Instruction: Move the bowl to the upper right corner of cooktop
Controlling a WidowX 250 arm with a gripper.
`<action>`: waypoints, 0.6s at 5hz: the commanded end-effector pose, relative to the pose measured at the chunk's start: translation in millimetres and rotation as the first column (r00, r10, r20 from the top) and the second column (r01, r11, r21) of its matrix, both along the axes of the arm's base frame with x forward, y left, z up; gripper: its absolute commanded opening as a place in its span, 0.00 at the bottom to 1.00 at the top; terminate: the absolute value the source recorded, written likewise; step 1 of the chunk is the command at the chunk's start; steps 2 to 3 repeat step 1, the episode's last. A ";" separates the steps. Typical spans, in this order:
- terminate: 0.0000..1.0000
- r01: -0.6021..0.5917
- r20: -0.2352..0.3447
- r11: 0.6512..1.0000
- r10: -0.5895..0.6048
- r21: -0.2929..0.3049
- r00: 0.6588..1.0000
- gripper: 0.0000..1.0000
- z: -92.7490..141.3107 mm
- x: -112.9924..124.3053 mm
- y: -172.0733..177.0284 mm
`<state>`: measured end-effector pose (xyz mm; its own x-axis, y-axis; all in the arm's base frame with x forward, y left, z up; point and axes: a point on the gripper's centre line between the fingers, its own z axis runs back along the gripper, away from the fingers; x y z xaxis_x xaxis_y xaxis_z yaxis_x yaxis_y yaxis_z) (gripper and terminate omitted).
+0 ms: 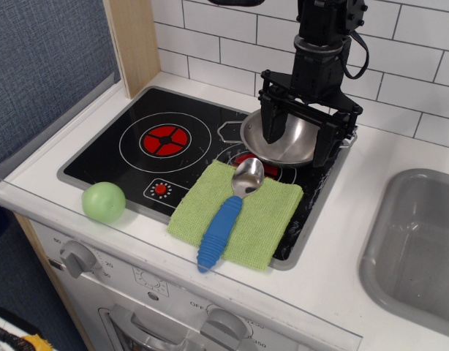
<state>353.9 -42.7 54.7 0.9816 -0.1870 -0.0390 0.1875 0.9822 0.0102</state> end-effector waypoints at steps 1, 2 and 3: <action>1.00 0.007 0.075 1.000 -0.006 -0.005 0.997 1.00 24.6 -1.7 -2.8; 1.00 0.007 0.075 1.000 -0.006 -0.005 0.997 1.00 24.6 -1.7 -2.8; 1.00 0.007 0.075 1.000 -0.006 -0.005 0.997 1.00 24.6 -1.7 -2.8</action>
